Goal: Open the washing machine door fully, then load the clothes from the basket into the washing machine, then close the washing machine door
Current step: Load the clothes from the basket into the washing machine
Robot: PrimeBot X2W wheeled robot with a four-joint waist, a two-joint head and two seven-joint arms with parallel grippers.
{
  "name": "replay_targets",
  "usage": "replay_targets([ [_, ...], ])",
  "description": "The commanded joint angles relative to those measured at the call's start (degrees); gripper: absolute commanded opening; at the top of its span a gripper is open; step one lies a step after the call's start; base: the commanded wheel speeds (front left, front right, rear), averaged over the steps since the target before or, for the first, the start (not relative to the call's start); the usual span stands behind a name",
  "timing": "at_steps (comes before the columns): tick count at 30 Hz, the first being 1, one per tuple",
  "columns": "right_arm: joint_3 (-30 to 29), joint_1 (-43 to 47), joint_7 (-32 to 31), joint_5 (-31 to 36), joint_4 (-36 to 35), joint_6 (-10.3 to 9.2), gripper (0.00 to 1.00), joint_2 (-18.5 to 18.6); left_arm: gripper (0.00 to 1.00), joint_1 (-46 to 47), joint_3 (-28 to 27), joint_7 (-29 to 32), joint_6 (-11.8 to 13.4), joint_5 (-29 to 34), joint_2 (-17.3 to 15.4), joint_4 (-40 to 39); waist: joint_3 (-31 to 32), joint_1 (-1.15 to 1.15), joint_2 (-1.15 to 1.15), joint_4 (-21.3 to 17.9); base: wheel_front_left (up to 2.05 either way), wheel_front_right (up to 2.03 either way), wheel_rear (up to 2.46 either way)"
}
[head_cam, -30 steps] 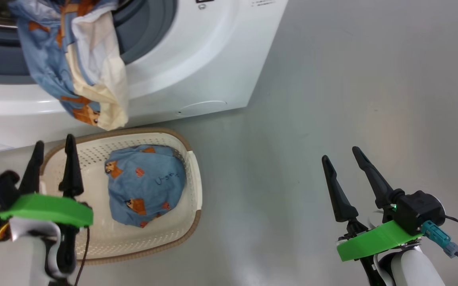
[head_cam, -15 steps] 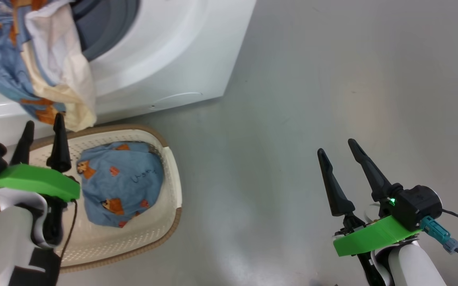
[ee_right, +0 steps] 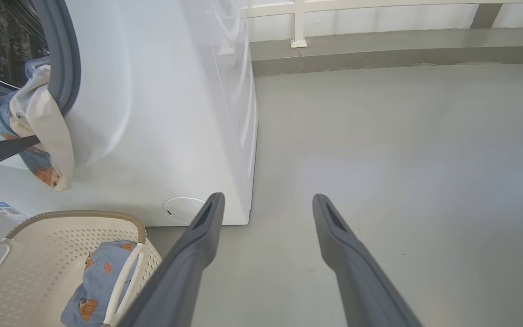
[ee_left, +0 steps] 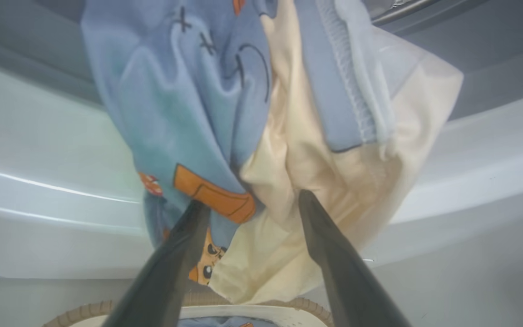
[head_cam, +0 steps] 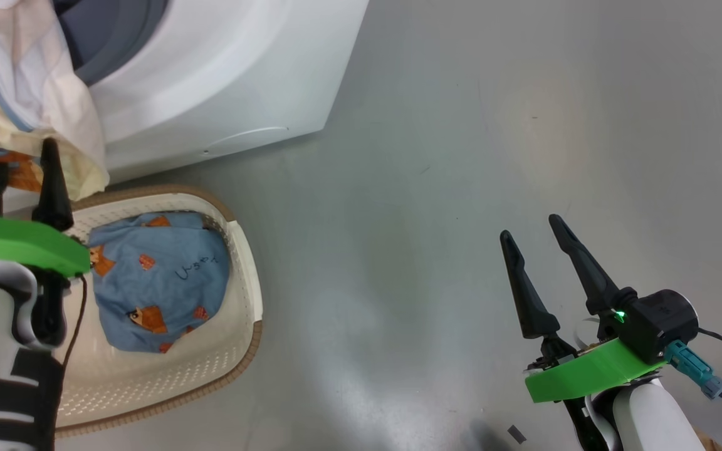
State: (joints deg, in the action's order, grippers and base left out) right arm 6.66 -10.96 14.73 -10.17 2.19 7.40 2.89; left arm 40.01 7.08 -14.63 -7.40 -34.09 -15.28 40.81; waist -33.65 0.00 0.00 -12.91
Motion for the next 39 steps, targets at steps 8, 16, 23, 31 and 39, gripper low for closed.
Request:
replay_targets([
  [8, 1.8, -0.7, 0.3, 0.4, -1.4, 0.09, 1.00, 0.0, 1.00, 3.7, -1.4, -0.4, -0.1, 1.1, -1.8, 0.4, -0.6, 0.00, 0.00, -0.4, 0.00, 0.00, 0.00],
  [16, 1.7, -0.8, 0.3, 0.0, -1.3, 0.09, 1.00, 0.0, 0.00, 4.5, -2.1, -0.4, -0.1, 2.7, -0.9, 0.8, -0.5, 0.00, 0.00, -0.4, 0.00, 0.00, 0.00],
  [23, 1.3, -0.6, 0.3, -0.4, -1.1, 0.09, 1.00, 0.0, 0.00, 2.8, -1.6, -0.4, -0.1, 1.5, -0.8, -2.8, 0.4, 0.00, 0.00, 0.8, 0.00, 0.00, 0.00],
  [31, 1.4, -0.3, 0.3, -0.8, -0.3, 0.09, 1.00, 0.0, 0.00, 2.0, 0.6, -0.4, -0.1, -0.8, -1.5, -10.9, 2.1, 0.00, 0.00, 2.3, 0.00, 0.00, 0.00],
  [39, 3.1, -0.4, 0.3, -1.8, 0.0, 0.09, 1.00, 0.0, 0.00, 7.4, 0.2, 0.3, 1.5, 0.2, -3.6, -9.8, 2.7, 0.00, 0.00, 0.5, 0.00, 0.00, 0.00],
])
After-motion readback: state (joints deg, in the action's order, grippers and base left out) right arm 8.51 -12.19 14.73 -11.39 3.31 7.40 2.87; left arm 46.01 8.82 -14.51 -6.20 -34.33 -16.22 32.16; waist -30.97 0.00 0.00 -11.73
